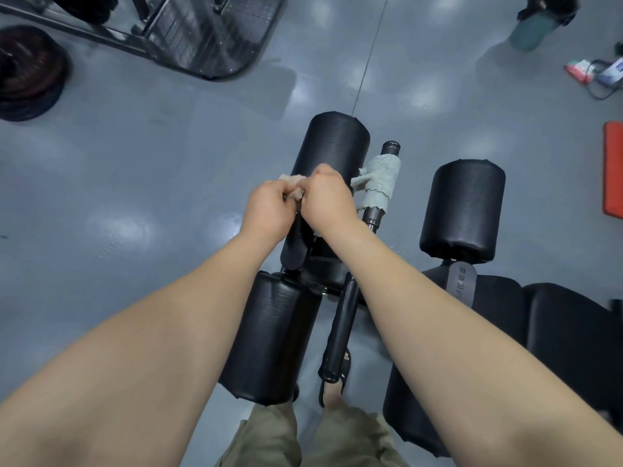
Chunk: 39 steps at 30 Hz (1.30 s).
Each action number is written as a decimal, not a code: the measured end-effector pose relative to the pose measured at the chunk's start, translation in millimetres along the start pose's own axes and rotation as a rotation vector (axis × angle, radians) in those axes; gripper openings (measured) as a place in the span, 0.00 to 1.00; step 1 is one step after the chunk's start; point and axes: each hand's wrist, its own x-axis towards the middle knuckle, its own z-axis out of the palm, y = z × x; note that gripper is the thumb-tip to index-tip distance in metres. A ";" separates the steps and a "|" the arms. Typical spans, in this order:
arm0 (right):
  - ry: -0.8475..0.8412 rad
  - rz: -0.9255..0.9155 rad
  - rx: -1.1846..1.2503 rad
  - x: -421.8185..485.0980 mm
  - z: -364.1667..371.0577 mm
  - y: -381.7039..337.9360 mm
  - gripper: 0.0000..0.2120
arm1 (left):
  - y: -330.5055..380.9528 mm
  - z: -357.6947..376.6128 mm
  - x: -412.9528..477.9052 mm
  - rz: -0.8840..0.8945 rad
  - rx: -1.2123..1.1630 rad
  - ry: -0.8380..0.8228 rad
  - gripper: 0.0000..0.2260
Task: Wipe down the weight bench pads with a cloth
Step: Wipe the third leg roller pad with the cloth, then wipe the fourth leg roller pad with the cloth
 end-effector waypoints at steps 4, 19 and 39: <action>-0.103 -0.050 0.039 -16.2 9.4 -7.6 0.10 | -13.7 -12.2 -24.5 -0.096 -0.043 -0.037 0.10; -0.055 0.117 0.796 -124.6 -88.7 -19.9 0.11 | 38.4 -66.6 -92.3 -0.093 -0.618 -0.016 0.16; -0.243 -0.160 0.749 -177.6 -169.2 185.3 0.05 | 202.1 57.5 -163.4 -0.084 -0.456 -0.095 0.15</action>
